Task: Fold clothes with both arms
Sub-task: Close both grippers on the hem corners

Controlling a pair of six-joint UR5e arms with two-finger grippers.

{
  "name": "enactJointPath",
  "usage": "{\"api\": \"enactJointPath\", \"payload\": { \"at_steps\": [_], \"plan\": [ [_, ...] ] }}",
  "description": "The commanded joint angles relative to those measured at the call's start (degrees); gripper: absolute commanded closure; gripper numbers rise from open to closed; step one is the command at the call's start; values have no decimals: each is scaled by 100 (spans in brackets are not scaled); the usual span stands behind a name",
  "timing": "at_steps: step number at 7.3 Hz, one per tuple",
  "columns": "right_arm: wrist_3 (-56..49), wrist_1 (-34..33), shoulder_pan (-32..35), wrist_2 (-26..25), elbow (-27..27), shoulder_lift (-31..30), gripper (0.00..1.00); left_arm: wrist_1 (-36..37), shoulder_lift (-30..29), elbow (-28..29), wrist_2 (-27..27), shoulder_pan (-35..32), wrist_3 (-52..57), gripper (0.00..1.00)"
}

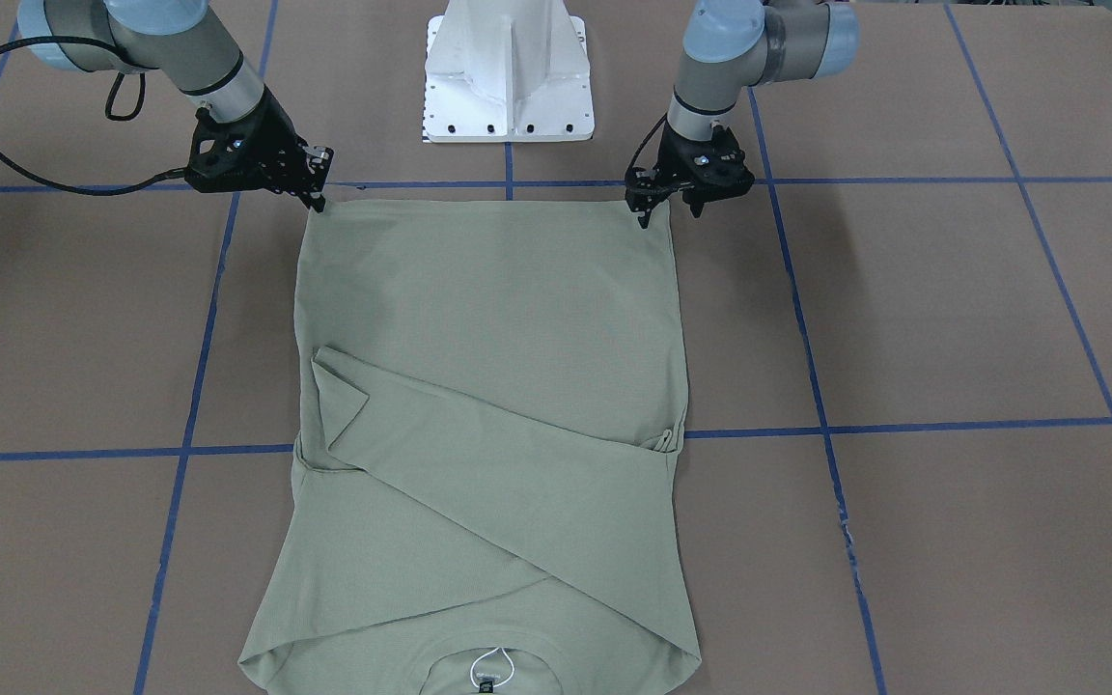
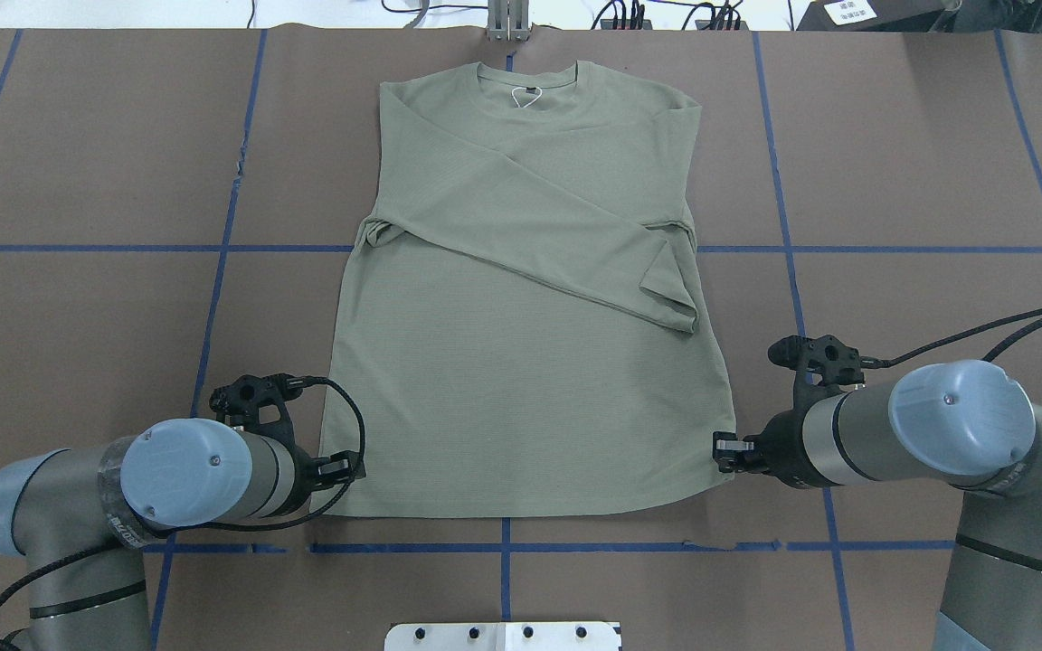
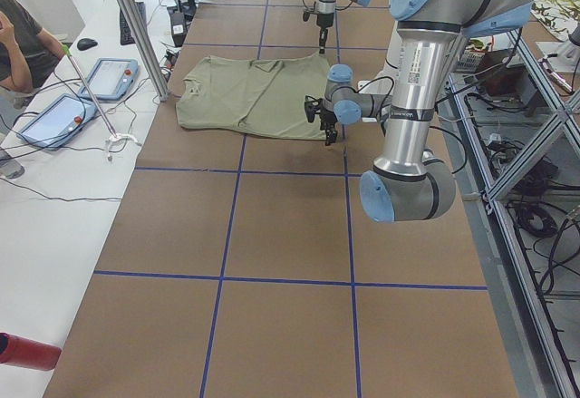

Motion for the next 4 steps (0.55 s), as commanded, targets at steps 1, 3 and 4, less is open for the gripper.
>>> {"api": "enactJointPath", "payload": {
  "at_steps": [1,3,4],
  "plan": [
    [0,-10,15,0,0,-9,100,4,-21,3,-12,137,-3,13],
    [0,-19,15,0,0,0,100,4,-21,12,-12,163,-3,19],
    [0,-19,24,0,0,0,100,4,-30,38,-21,163,-3,25]
  ]
}}
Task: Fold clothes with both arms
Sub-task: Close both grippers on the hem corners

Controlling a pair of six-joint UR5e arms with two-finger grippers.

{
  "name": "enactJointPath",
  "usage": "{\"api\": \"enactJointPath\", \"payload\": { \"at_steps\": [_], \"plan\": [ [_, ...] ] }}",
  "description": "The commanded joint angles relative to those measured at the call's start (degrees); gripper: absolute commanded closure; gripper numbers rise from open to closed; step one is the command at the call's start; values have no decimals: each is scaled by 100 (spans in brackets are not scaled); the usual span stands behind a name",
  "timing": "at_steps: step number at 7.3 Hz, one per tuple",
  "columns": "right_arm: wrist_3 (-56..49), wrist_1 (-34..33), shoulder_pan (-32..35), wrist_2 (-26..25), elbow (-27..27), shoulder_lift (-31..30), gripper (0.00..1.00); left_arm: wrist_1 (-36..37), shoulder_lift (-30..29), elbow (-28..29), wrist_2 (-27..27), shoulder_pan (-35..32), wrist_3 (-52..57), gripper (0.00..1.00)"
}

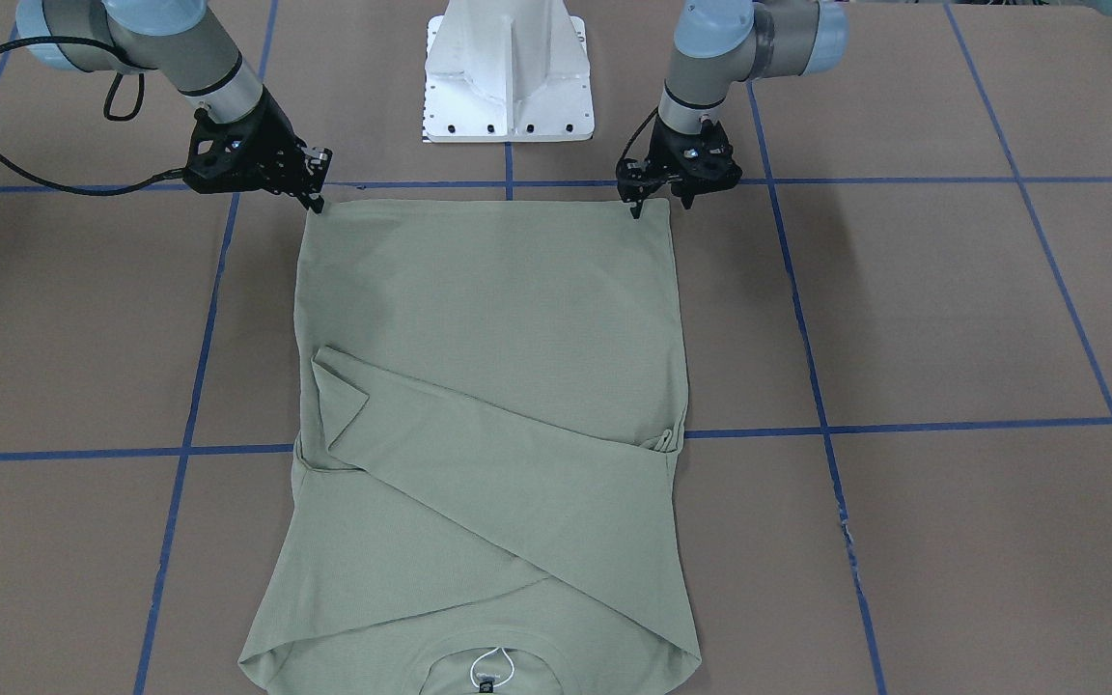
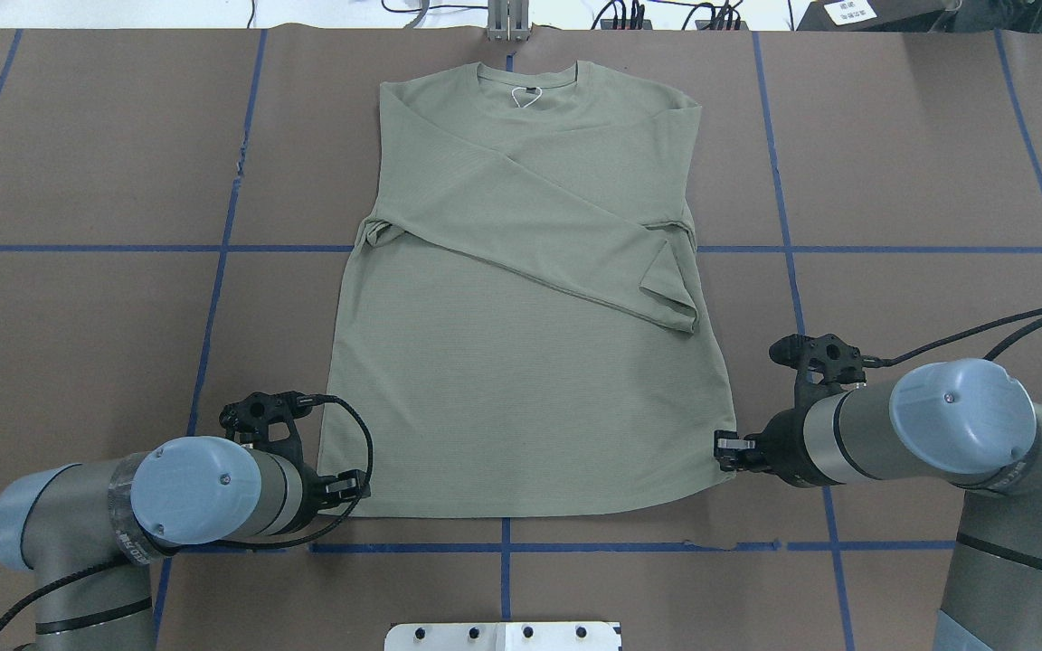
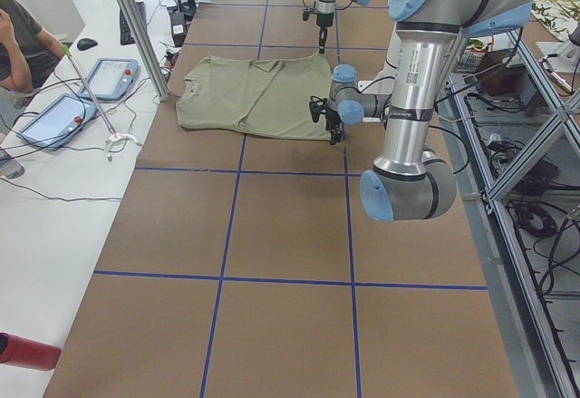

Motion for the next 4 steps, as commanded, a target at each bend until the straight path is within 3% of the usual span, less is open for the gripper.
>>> {"api": "enactJointPath", "payload": {
  "at_steps": [1,4],
  "plan": [
    [0,-2,15,0,0,4,100,0,-7,31,-7,10,-9,32],
    [0,-10,94,149,-9,-14,100,279,-77,-30,-7,10,-9,55]
  ]
}}
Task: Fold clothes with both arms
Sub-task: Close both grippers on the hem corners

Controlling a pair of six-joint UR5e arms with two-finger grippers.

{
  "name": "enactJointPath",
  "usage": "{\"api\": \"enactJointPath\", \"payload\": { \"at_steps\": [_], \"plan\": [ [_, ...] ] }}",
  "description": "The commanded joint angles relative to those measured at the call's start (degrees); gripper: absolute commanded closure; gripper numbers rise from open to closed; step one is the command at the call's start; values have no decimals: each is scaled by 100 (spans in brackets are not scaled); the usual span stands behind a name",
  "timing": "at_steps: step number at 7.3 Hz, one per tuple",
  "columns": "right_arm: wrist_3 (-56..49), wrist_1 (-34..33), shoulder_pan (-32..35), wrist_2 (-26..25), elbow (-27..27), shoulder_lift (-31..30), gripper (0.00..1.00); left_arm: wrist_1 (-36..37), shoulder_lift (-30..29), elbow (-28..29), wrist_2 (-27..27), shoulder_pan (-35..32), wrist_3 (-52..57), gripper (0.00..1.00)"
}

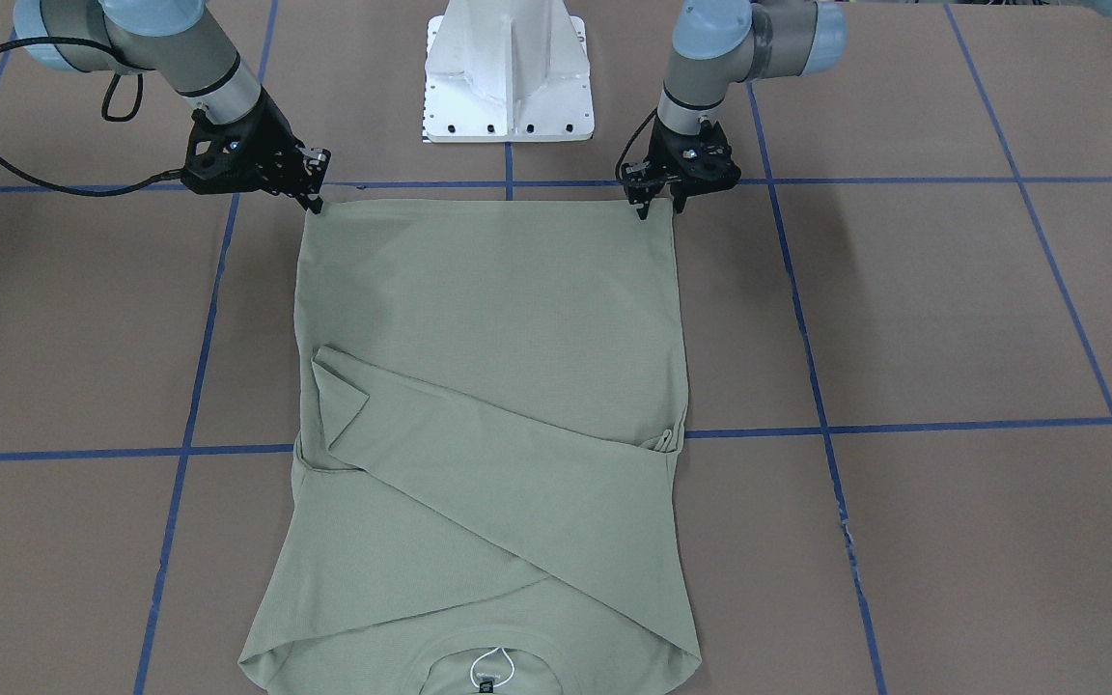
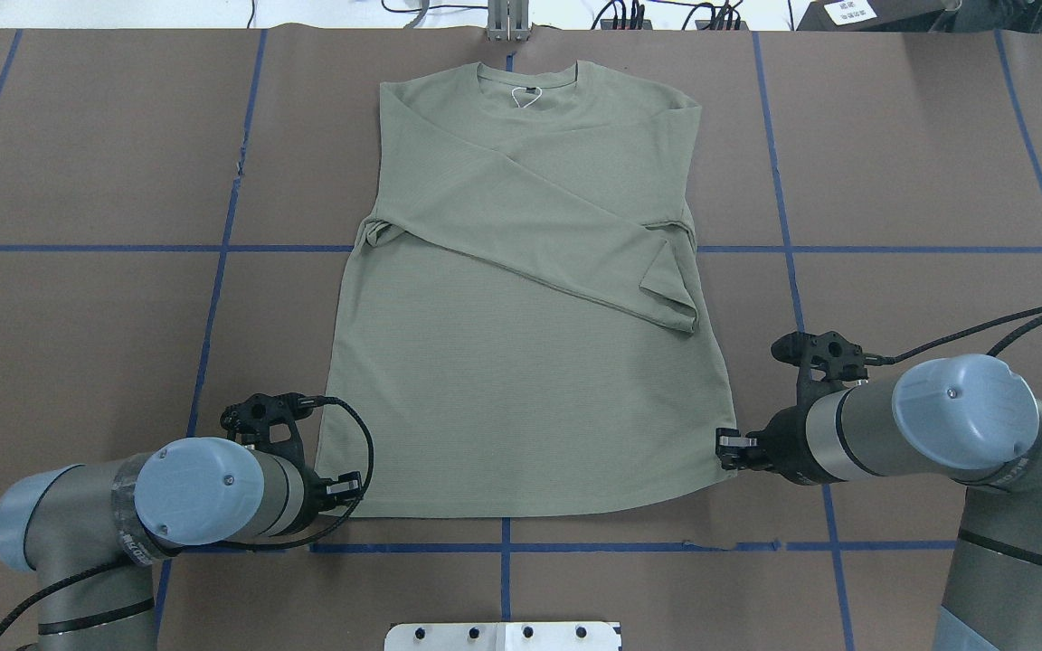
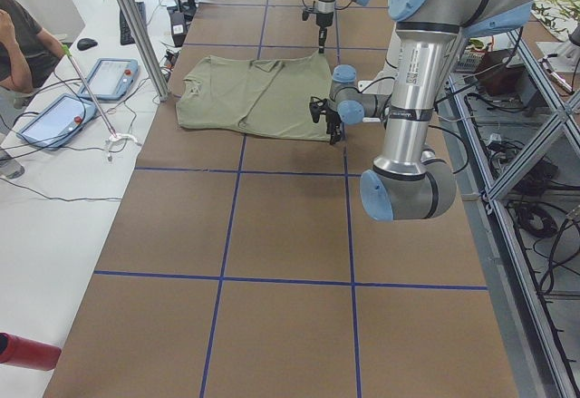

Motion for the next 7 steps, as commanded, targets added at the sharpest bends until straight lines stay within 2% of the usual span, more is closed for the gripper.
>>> {"api": "enactJointPath", "payload": {
  "at_steps": [1,4,5,7],
  "plan": [
    [0,-3,46,62,-8,-8,100,237,-91,-58,-1,0,0,60],
    [-9,-3,72,88,-25,-25,100,238,-101,-111,-1,0,0,69],
    [-9,-12,72,88,-34,-34,100,246,-101,-155,-1,0,0,75],
    [-9,-3,81,97,-34,-25,100,246,-92,-225,-10,-9,-62,100]
  ]
}}
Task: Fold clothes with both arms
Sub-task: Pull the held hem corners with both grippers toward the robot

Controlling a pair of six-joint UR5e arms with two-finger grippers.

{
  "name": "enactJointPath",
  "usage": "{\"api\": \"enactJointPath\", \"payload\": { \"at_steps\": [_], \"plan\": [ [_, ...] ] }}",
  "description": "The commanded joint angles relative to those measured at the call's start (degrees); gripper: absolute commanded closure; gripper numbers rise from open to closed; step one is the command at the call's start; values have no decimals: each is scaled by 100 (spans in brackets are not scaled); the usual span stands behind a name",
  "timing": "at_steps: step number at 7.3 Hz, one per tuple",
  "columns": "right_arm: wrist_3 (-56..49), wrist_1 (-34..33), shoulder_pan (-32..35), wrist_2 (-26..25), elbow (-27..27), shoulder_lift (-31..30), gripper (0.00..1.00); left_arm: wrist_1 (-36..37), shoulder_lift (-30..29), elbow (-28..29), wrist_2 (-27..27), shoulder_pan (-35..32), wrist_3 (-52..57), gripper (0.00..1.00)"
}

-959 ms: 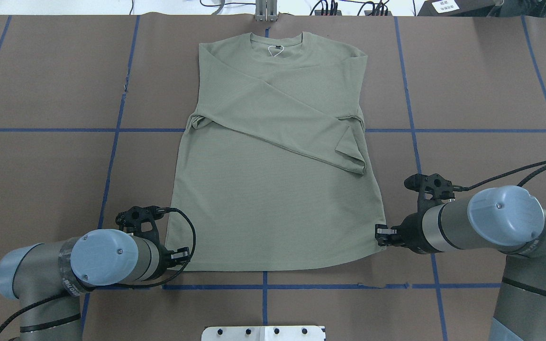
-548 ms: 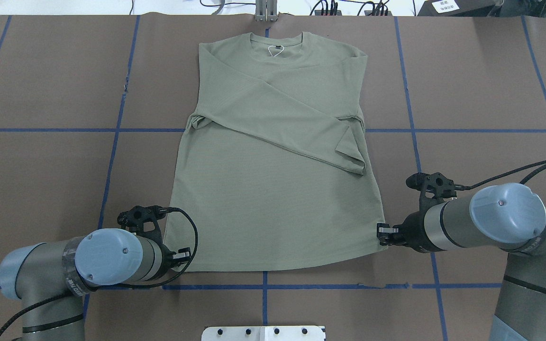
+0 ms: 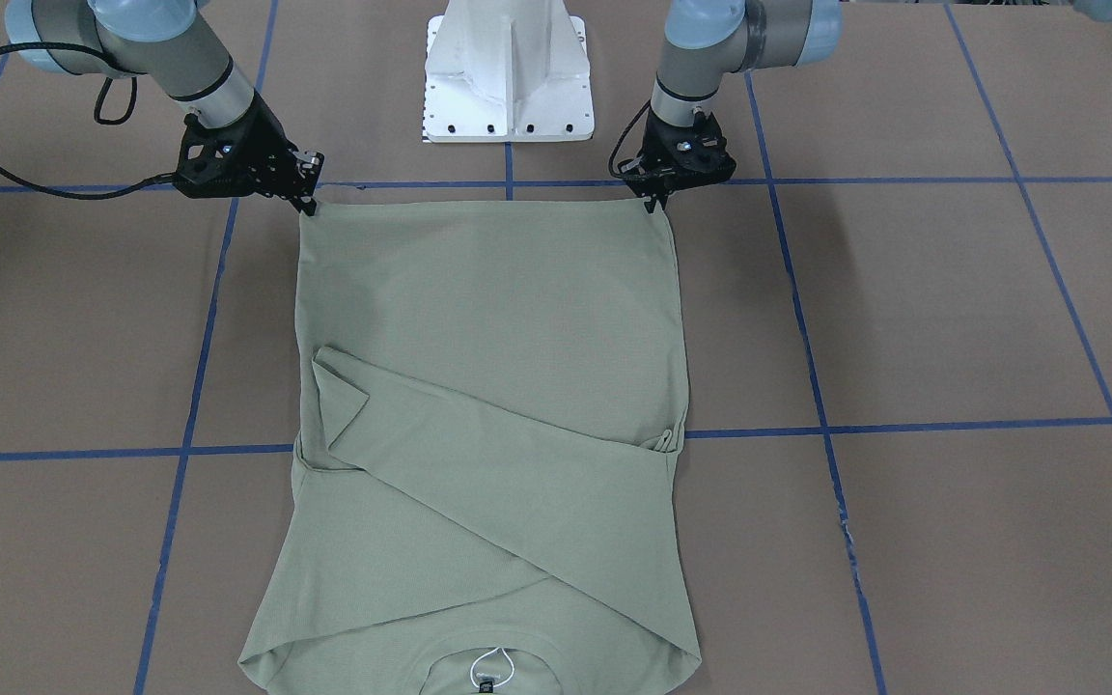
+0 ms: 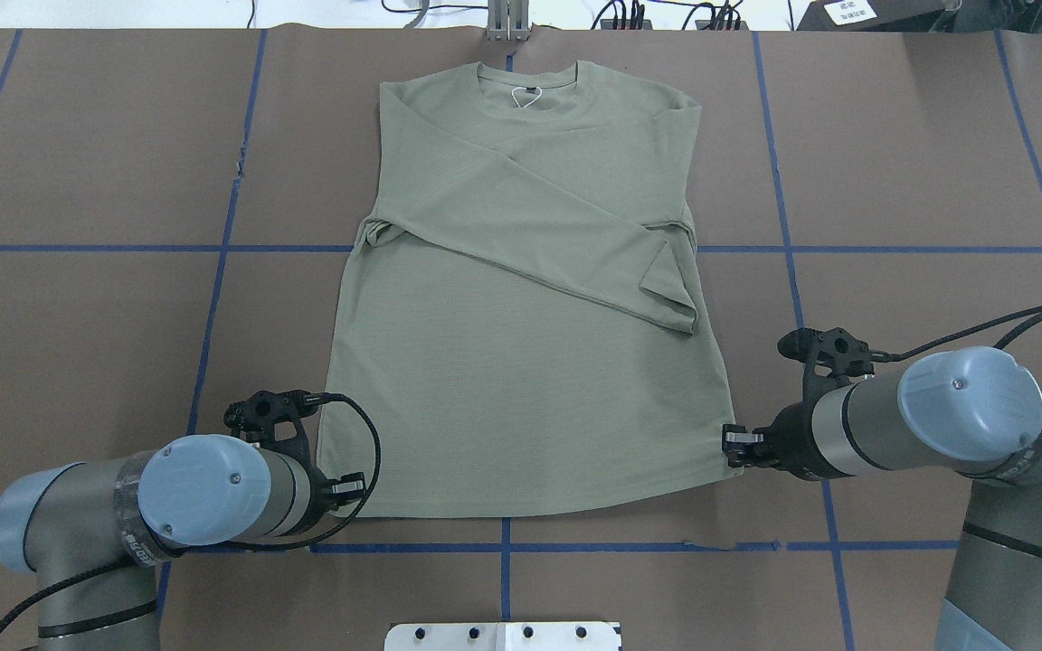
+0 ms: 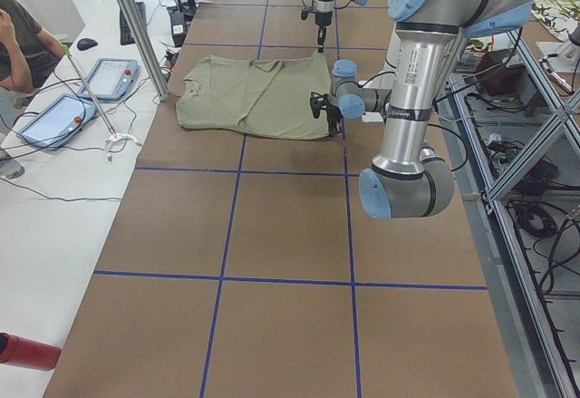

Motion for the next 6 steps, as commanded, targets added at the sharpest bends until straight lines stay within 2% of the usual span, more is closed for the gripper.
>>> {"api": "enactJointPath", "payload": {
  "at_steps": [1,3,5,6],
  "plan": [
    [0,2,13,21,23,-4,100,97,-2,-140,-15,-12,-28,100],
    [0,-7,232,440,154,-108,100,413,42,-587,-33,-4,-28,100],
    [0,11,286,802,662,-616,100,799,51,-1149,-50,136,-28,100],
    [0,19,286,1151,874,-836,100,1106,59,-1465,-51,381,-237,100]
  ]
}}
